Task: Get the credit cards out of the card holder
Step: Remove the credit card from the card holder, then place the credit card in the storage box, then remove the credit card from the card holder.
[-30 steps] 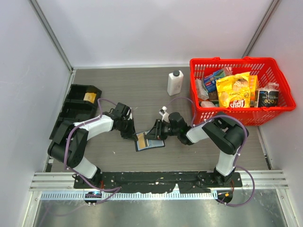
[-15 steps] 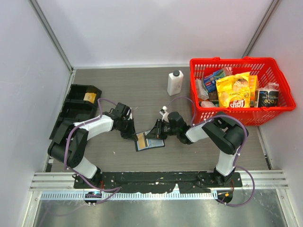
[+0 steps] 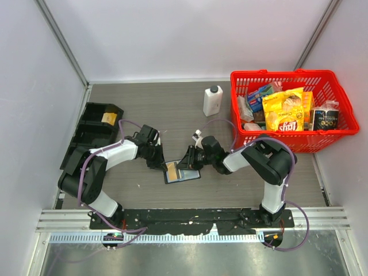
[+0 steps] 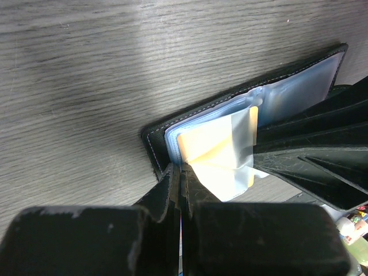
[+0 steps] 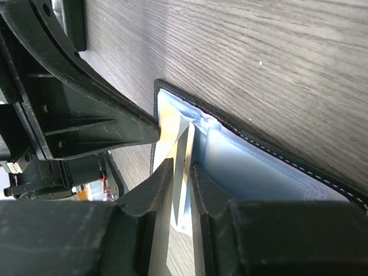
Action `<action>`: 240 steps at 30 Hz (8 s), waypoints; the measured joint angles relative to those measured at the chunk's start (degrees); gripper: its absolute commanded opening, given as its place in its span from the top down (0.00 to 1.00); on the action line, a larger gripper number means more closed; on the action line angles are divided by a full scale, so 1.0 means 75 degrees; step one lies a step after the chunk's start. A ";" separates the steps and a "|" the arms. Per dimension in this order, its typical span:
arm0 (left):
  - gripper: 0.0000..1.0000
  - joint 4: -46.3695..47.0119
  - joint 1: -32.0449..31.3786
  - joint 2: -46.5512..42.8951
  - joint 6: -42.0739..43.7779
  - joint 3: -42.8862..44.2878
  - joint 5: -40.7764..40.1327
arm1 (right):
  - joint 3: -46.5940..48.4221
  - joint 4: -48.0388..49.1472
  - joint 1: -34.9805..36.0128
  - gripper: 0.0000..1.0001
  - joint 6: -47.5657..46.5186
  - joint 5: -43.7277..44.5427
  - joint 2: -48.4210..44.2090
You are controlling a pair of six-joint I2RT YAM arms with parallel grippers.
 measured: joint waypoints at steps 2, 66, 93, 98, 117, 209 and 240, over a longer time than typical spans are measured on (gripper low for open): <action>1.00 0.0000 0.0000 0.0000 0.0000 0.0000 0.0000 | 0.0023 0.0017 0.0006 0.82 0.0003 -0.0012 0.0038; 0.05 0.3072 -0.4992 -0.3620 0.4339 -0.0787 -0.5010 | 0.1944 -0.6840 -0.0781 0.99 -0.0941 0.2736 -0.5391; 0.82 0.6945 -0.6423 -0.1632 0.8460 -0.0801 -0.8055 | 0.1955 -0.7099 -0.0889 0.99 0.0143 0.2498 -0.5470; 1.00 0.7257 -0.6423 -0.1530 0.8615 -0.0801 -0.8402 | 0.1955 -0.7114 -0.0909 0.90 0.0178 0.2538 -0.5482; 1.00 0.4669 -0.4433 -0.4237 0.4482 -0.1451 -0.7146 | 0.3593 -0.6805 -0.0906 0.27 -0.2011 0.2678 -0.4916; 0.23 -0.0286 -0.1102 -0.2154 -0.0478 0.1443 -0.3998 | 0.1352 -0.6983 0.0370 0.35 -0.3687 0.2903 -0.4972; 0.54 0.0038 -0.2066 -0.0758 -0.1676 0.0157 -0.3468 | 0.1241 -0.6473 0.1239 0.48 -0.2655 0.4386 -0.2203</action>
